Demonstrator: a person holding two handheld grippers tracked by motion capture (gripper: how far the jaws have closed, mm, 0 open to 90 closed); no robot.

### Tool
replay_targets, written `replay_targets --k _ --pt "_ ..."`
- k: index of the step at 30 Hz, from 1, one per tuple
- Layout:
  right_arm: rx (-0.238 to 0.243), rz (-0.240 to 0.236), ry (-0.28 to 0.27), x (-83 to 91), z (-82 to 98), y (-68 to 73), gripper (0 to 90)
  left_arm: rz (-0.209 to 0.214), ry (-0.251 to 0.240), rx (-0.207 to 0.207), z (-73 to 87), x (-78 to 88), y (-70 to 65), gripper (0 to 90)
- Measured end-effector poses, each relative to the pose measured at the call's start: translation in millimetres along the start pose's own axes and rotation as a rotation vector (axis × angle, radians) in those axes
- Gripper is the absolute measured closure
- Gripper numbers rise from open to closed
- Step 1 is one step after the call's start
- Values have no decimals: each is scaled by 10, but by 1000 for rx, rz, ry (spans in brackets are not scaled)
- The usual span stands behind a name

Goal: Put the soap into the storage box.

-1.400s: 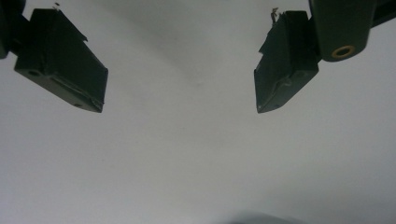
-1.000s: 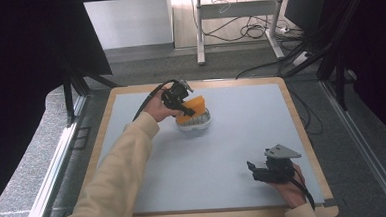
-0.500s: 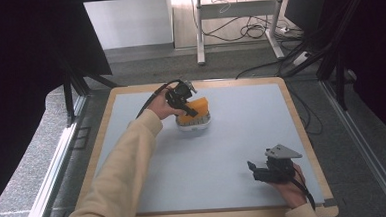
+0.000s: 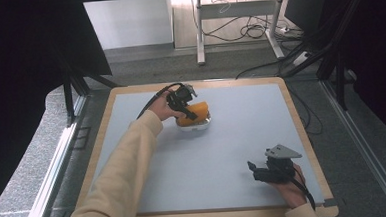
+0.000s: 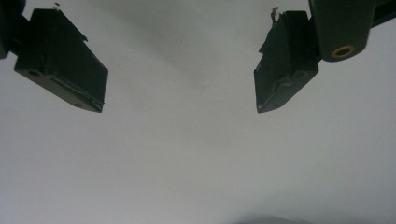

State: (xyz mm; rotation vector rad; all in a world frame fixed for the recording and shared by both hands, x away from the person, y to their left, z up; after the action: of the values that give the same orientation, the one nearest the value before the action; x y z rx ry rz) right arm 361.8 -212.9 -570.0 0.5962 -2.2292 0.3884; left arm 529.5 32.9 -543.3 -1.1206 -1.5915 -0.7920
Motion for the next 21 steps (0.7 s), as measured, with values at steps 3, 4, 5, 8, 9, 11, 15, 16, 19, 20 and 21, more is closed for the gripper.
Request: replay_targets --k 3,4,5,8,9,11,15,16,19,20,21 --pt "0 1 0 1 1 -2 179 3 -6 0 -4 -37 6 614" --pt "1 1 0 1 1 -2 179 4 -6 2 -4 -40 9 615" --pt "1 1 0 1 2 -3 178 1 -6 3 -4 -42 11 614" --pt "1 2 1 0 4 -6 178 -41 -31 14 -32 15 48 551" --pt "2 -1 0 -2 3 -2 178 -51 -44 14 -43 49 56 509" --pt "4 -1 1 -3 2 1 179 -87 -69 18 -70 114 68 477" --pt "6 -3 0 -6 -2 15 178 -187 -106 37 -116 256 128 300" --pt "6 -3 0 -6 -2 15 178 -197 -118 42 -128 287 127 300" --pt "10 -2 1 -5 -1 18 178 -194 -143 52 -151 356 103 289" --pt "8 -3 1 -3 -1 19 178 -186 -144 55 -149 369 90 284" --pt "8 -3 1 -3 -2 19 178 -175 -145 54 -147 378 78 284"
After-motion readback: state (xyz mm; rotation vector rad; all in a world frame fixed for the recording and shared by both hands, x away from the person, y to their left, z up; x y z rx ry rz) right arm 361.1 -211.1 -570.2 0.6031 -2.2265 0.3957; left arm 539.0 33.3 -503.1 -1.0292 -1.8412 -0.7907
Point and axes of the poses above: each handheld gripper's, and its own axes: x roughly backward along the jaws, z roughly out of its underside, y roughly to its left, the point moved 10 cm from there along -x, roughly forward along the jaws, and after that the axes turned 12 degrees about y, right-handed, at the moved point
